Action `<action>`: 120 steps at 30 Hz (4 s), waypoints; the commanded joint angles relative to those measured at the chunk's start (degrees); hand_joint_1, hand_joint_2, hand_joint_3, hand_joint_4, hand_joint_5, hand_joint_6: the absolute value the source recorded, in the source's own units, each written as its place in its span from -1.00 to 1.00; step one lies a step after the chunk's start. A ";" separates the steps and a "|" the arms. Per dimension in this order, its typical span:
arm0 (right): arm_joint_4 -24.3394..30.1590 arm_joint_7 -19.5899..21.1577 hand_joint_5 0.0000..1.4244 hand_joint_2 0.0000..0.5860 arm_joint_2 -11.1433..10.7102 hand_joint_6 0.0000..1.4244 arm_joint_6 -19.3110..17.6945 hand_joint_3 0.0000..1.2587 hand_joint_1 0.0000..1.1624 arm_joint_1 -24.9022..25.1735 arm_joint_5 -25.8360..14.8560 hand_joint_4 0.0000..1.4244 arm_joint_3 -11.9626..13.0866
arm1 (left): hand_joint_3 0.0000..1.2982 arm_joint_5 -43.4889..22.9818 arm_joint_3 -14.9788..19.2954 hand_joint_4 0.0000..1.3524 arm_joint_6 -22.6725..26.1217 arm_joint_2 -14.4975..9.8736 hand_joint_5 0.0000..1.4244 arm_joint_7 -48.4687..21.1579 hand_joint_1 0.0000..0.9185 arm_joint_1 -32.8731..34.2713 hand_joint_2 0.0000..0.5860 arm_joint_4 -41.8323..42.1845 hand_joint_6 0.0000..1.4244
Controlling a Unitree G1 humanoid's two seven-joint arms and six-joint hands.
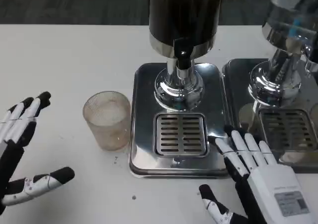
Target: Grasp the cup under the faucet to collect the drink, then remove the cup.
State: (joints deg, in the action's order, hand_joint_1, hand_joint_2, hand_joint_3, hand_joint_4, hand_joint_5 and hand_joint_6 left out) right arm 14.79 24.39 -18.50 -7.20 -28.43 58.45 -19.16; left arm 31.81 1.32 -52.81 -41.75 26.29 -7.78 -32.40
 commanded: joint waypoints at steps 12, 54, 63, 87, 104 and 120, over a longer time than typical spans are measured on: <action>-2.53 1.26 -1.00 0.49 -2.22 -0.92 -4.34 -0.69 -0.34 0.73 -6.34 -0.96 3.16 | -1.00 -4.04 -3.36 -1.00 1.52 3.77 -0.88 -8.17 -0.87 11.29 -0.90 -11.12 -0.89; -2.47 2.10 -0.95 0.49 -0.89 -0.78 -7.39 -0.64 -0.32 -2.15 -10.03 -0.90 5.78 | -1.00 -8.75 -9.94 -0.99 3.79 7.56 -0.81 -25.31 -0.83 25.09 -0.94 -23.13 -0.86; -2.55 2.27 -0.94 0.49 -0.39 -0.76 -7.52 -0.64 -0.32 -2.48 -10.24 -0.90 5.78 | -0.99 -8.45 -10.26 -0.97 7.08 8.49 -0.79 -25.66 -0.86 25.99 -0.94 -22.16 -0.85; -3.52 3.04 -0.92 0.57 0.81 -0.75 -8.46 -0.63 -0.33 -2.24 -11.07 -0.88 5.64 | -0.97 -3.08 -13.30 -0.95 19.94 10.76 -0.77 -20.02 -0.90 25.92 -0.94 -15.35 -0.85; -2.85 3.77 -0.91 0.57 1.55 -0.73 -8.37 -0.62 -0.34 -3.81 -10.72 -0.87 5.76 | -0.85 -5.95 -13.39 -0.83 23.59 14.14 -0.66 -20.74 -0.95 26.94 -0.90 -16.32 -0.75; -2.42 4.13 -0.89 0.55 1.93 -0.70 -8.21 -0.56 -0.27 -3.95 -10.26 -0.84 6.06 | -0.54 0.32 -18.05 -0.45 25.94 14.12 -0.26 -12.55 -0.87 26.73 -0.80 -15.73 -0.14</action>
State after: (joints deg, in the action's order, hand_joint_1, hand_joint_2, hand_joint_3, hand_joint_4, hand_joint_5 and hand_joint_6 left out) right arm 11.71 27.72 -16.51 -14.89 -32.23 48.09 -13.55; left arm 28.93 -14.33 -28.27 -28.17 13.66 19.58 -48.23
